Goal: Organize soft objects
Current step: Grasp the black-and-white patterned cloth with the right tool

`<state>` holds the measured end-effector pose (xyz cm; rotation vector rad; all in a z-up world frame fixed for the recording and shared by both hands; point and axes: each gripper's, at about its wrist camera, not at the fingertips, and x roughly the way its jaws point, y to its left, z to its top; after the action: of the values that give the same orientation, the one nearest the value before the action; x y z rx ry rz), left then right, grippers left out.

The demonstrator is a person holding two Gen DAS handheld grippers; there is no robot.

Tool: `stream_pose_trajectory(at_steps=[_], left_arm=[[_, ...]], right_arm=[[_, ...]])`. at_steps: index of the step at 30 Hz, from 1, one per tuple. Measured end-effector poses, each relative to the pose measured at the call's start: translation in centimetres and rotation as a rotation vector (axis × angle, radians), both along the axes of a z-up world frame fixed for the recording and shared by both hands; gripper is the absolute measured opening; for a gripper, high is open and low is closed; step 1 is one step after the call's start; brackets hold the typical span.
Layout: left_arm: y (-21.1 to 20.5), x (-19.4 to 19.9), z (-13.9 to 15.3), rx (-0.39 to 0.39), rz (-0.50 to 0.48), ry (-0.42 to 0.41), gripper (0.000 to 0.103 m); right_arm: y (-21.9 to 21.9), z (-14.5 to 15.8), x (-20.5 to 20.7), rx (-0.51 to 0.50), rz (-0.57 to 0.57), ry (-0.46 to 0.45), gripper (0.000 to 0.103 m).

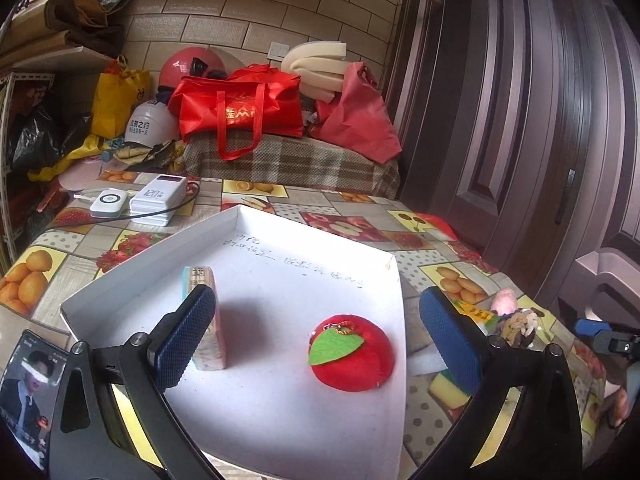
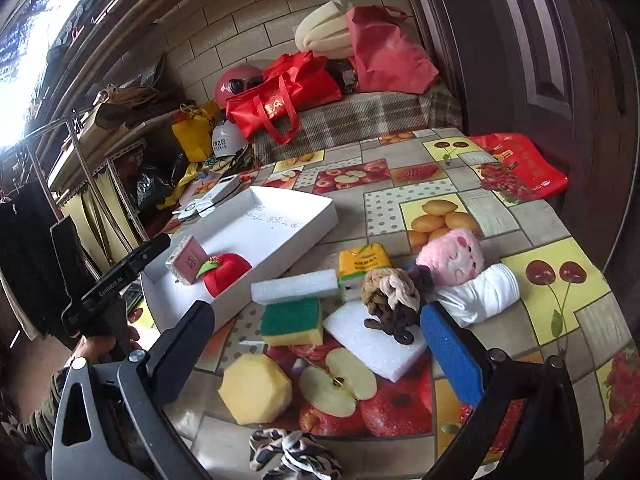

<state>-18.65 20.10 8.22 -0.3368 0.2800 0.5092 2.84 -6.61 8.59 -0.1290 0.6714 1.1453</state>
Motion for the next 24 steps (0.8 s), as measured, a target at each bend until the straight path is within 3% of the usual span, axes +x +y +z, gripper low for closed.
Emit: stream_pose_trajectory(at_steps=[6,9,15,16,18,19,24], left_arm=[[-5.3,3.2,-0.9,0.013,-0.212,0.139,0.103],[-8.5,4.9,-1.6,0.074,-0.256,0.232,0.103],[-12.8,6.7,-2.6,0.181,-0.376,0.339,0.103],[-13.0,6.9,-2.7,0.185,-0.381,0.348,0.103],[-12.9,7.1,-2.9,0.171,-0.398,0.357,0.103],[-12.8,7.1,-3.0,0.158,-0.409,0.36,0.103],[-13.1,8.3,-3.9,0.086,-0.487,0.417,0.103]], right_arm=[[-0.7,-4.2,-2.7,-0.181,0.18,-0.029,0.103],[0.3,-5.9,-4.7,-0.25,0.271,-0.073,0.103],[1.3,-8.1,-5.0,-0.324,0.281,-0.085,0.101],[1.1,-8.0,-4.9,-0.321,0.276,-0.094,0.094],[0.5,-7.8,-4.5,-0.321,0.26,-0.12,0.07],[0.2,-7.6,-4.1,-0.32,0.244,-0.129,0.05],[-2.3,-6.6,-0.2,-0.252,0.117,-0.036,0.047]])
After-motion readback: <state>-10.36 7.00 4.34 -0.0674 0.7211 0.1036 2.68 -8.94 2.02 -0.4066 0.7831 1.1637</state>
